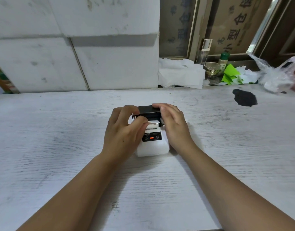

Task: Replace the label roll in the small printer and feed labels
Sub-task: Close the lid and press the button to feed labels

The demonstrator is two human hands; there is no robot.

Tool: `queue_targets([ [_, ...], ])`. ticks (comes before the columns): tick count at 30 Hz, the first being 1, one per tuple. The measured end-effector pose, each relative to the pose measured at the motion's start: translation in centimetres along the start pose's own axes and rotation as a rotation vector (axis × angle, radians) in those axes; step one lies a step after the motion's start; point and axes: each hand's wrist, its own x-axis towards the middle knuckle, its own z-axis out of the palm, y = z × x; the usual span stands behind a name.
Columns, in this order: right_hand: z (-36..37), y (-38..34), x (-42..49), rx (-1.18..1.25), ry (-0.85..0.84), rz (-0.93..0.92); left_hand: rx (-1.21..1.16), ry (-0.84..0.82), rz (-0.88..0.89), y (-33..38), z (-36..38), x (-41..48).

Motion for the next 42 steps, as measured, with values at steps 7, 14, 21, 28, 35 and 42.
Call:
queue_targets([
  [7,-0.1,-0.1,0.3,0.084,0.009,0.05,-0.062,-0.04,0.046,0.2,-0.4,0.3],
  [14,-0.4,-0.5,0.4,0.198,-0.04,0.186,-0.016,-0.083,0.083,-0.3,-0.4,0.3],
  [21,-0.4,-0.5,0.2,0.151,-0.084,0.214,-0.007,-0.106,0.135,-0.3,-0.4,0.2],
  [28,-0.4,-0.4,0.2,0.127,-0.088,0.228,-0.128,-0.212,0.069,-0.1,-0.7,0.4],
  [35,-0.4,-0.2,0.5,0.15,-0.094,0.205,-0.181,-0.246,-0.084,-0.3,-0.7,0.2],
  [42,-0.3,0.0,0.6,0.223,-0.122,0.252,-0.336,-0.491,-0.201,-0.8,-0.8,0.0],
])
